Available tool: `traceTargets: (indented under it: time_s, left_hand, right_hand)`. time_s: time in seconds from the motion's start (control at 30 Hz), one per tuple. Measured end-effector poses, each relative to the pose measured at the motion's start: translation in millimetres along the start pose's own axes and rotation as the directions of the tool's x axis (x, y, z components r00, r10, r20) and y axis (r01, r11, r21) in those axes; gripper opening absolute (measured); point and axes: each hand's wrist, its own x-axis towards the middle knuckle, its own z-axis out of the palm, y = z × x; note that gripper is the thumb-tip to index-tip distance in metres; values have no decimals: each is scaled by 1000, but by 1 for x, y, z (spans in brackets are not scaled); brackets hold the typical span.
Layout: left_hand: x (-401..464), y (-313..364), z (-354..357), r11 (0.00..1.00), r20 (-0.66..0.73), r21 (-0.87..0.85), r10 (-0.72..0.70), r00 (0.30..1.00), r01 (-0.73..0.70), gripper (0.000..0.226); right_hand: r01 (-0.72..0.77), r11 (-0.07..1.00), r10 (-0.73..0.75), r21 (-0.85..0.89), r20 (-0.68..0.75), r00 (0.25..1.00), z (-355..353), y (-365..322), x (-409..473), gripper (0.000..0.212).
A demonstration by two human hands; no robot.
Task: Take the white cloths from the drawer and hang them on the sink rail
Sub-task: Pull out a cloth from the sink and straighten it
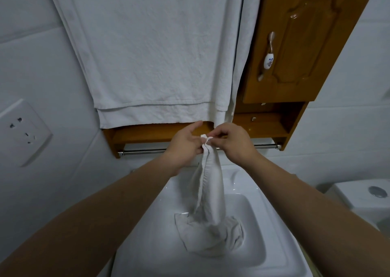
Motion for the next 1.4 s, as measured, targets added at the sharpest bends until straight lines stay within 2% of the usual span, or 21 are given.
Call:
traceTargets:
  time_s: [0.07, 0.17, 0.43, 0.53, 0.6, 0.67, 0.73, 0.83, 0.93, 1.03, 1.17, 1.23, 1.4]
  left_hand:
    - [-1, 0, 0, 996, 0, -83, -18, 1000, 18, 56]
    - [-2, -2, 2, 995, -3, -101, -24, 1000, 23, 54]
    - [-6, 3, 2, 979, 57, 189, 67, 996, -77, 57]
    - [-9, 5, 1, 943, 100, 308, 101, 990, -128, 57]
    - [-12, 6, -1, 934, 131, 329, 103, 986, -141, 60]
    - [-16, 5, -2, 939, 167, 310, 99, 981, -147, 64]
    - [-18, 3, 0, 946, 192, 287, 95, 977, -149, 65]
    - [-20, 4, 0, 951, 207, 281, 71, 976, -128, 67]
    - [-18, 10, 0, 993, 153, 106, 27, 988, -44, 75]
    - [-21, 18, 4, 998, 143, -65, -17, 990, 27, 70]
    - [-29, 16, 10, 998, 241, -45, -33, 970, 45, 49]
    - [-27, 12, 13, 1000, 209, -16, -3, 978, 7, 38]
    - [-18, -3, 6, 991, -34, 137, -3, 999, 8, 29]
  right_hand:
    - [31, 999, -31, 14, -33, 999, -1, 0, -1, 8]
    - [49, 995, -47, 84, -24, 999, 0, 0, -4, 8]
    - [-43, 955, -2, 294, 150, 989, -9, -2, -6, 12]
    - [-63, 948, 0, 311, 199, 980, -14, -1, -7, 13]
    - [-74, 948, -3, 309, 243, 970, -16, 0, -8, 17]
    - [-86, 949, 3, 302, 266, 964, -16, -1, -9, 25]
    - [-59, 979, 7, 195, 261, 965, -17, -3, -7, 31]
    - [46, 998, -38, -30, 242, 970, -16, -4, -6, 18]
    - [51, 998, -53, 22, 120, 991, -14, -8, -9, 8]
    - [33, 994, -36, 108, 20, 999, -15, -10, -9, 7]
    - [28, 990, -33, 136, 34, 999, -24, -6, -6, 9]
    - [56, 995, -60, 78, 50, 997, -24, -6, -8, 9]
    - [108, 994, -108, 7, 9, 994, -20, -6, -13, 9]
